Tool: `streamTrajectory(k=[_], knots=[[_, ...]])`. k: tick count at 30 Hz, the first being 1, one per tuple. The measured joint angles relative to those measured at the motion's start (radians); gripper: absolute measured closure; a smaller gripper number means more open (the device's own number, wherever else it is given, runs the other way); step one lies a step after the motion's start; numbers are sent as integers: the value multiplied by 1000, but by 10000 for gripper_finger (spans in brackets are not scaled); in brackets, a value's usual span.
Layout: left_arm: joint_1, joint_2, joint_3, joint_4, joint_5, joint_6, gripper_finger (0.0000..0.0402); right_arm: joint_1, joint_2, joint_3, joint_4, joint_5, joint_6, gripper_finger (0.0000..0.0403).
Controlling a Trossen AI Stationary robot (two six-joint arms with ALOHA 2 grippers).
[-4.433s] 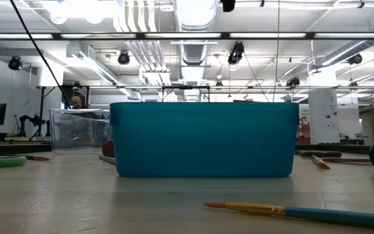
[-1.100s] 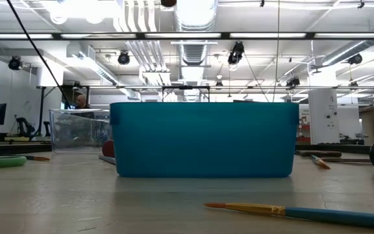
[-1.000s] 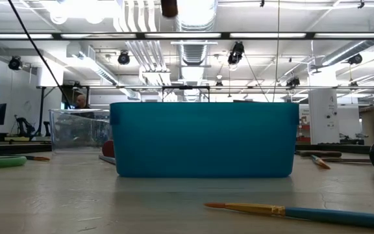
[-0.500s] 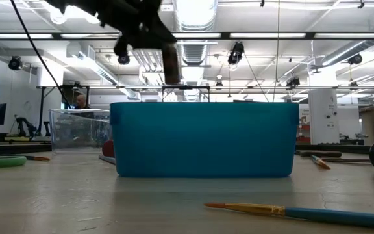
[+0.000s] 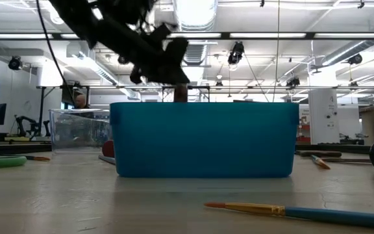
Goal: Pick & Place Paint Supplies
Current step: Put the orange paint bottle into the green bin
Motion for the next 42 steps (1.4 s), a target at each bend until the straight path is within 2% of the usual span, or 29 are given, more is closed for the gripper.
streamTrajectory(k=[5, 16, 29, 42], knots=[[27, 56, 2, 89, -1, -8, 283, 0, -1, 0, 4, 0, 0, 50], [39, 95, -6, 92, 1, -57, 283, 0, -5, 6, 16, 0, 0, 50], [36, 95, -103, 225, -29, -82, 283, 0, -6, 36, 22, 0, -18, 50], [21, 98, -118, 236, -28, -26, 283, 0, 0, 42, 23, 1, -23, 50]])
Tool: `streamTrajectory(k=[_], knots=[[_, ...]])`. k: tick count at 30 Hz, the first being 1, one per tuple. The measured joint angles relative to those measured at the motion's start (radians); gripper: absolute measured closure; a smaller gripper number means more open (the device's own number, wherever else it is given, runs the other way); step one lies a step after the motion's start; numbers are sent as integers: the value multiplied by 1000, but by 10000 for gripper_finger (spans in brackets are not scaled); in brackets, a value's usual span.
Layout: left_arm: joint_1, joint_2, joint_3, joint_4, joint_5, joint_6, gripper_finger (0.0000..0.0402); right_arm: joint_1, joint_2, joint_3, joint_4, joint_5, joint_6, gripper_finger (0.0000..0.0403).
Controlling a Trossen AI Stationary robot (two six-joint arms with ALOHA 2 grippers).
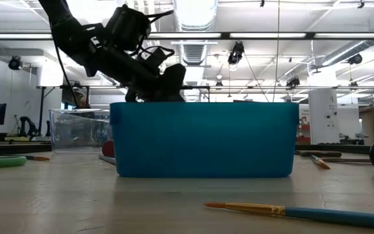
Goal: Pick & Place Paint Supplies
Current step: Put the orange paint bottle into the green bin
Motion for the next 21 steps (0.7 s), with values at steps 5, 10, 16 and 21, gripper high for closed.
streamTrajectory(k=[5, 10, 16, 21], knots=[[-4, 37, 1, 61, 2, 10, 283, 0, 0, 0, 5, 0, 0, 50], [-4, 73, 1, 110, 0, 18, 283, 0, 0, -1, 6, 0, 1, 50], [-4, 74, 2, 103, -42, 31, 263, 0, 0, -1, 7, 0, 3, 50], [-5, 103, 2, 117, -27, 23, 281, 0, 0, -1, 7, 0, 3, 50]])
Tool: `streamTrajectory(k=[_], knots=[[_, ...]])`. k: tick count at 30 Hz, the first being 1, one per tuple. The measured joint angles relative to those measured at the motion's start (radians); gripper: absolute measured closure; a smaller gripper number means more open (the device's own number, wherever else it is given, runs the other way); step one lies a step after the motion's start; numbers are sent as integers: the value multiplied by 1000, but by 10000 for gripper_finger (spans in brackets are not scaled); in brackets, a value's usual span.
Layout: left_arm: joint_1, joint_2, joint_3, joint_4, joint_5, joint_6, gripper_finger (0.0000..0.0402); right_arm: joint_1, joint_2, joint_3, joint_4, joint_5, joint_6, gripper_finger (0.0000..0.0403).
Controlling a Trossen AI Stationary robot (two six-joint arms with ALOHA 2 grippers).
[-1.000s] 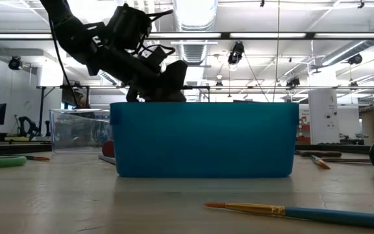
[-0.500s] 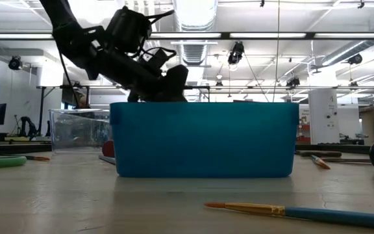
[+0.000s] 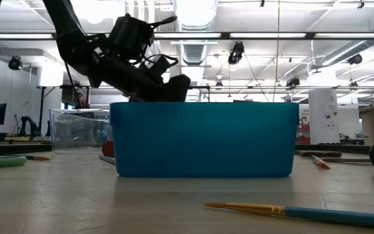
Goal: Pick & Place Paint Supplies
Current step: Put the orange paint bottle into the green bin
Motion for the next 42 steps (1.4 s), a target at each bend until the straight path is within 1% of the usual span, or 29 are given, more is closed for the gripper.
streamTrajectory(k=[3, 8, 30, 34, 42], knots=[[-1, 20, 0, 3, 1, -19, 280, 0, 0, 0, 0, 0, 0, 50], [-1, 42, 1, 23, -3, -26, 268, 0, 0, 0, -1, 0, 5, 50], [1, 43, 1, 22, -10, -34, 261, 0, 0, -1, -19, 0, 5, 50], [2, 44, -1, 13, -10, -31, 242, 0, 0, -1, -21, 0, 5, 50], [4, 45, -1, 17, -26, -30, 183, 0, 0, -1, -25, 0, 5, 50]])
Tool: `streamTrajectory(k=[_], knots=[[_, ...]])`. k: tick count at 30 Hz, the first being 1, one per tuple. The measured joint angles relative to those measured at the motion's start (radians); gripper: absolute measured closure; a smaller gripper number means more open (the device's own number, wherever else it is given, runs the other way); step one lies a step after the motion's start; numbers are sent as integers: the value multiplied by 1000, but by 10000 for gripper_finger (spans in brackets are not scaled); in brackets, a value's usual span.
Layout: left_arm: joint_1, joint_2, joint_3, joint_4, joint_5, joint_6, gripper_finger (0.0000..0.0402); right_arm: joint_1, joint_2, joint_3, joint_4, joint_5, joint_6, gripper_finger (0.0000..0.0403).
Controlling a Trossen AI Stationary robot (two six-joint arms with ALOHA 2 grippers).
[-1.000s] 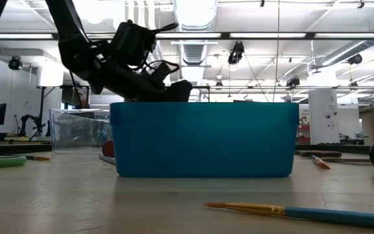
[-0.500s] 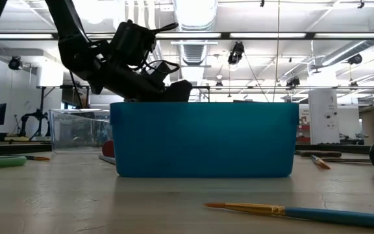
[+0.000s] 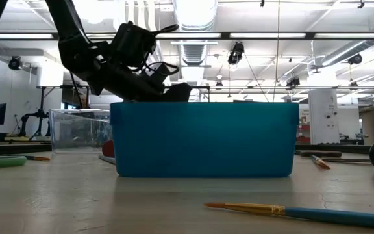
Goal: Pick & Place Paint Supplies
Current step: Put the orange paint bottle into the green bin, then put the red paint bottle into the green bin
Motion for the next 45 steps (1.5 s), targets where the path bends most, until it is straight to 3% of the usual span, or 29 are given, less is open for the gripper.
streamTrajectory(k=[10, 18, 21, 26, 29, 32, 39, 41, 45], knots=[[2, -22, 0, 3, -4, 8, 161, 0, 0, 0, -1, 0, 3, 50], [-5, -159, 1, -72, -3, 87, 161, 0, 0, -1, 3, -1, 2, 50], [-6, -276, 8, -266, 49, 35, 161, 0, 0, -1, 9, -1, -1, 50], [10, -490, 76, -840, 84, -310, 161, 0, 0, -1, 30, -3, -13, 50], [27, -567, 127, -1028, 153, -363, 161, 5, 0, -1, 60, -3, -26, 50], [54, -594, 213, -1125, 276, -285, 161, 5, 0, 0, 86, -4, -32, 50], [97, -533, 442, -1419, 583, 149, 161, 7, 0, -1, 106, -8, -41, 50], [82, -515, 469, -1483, 629, 242, 161, 7, 0, -1, 125, -11, -46, 50], [11, -504, 443, -1586, 659, 211, 161, 7, -1, -1, 160, -11, -57, 50]])
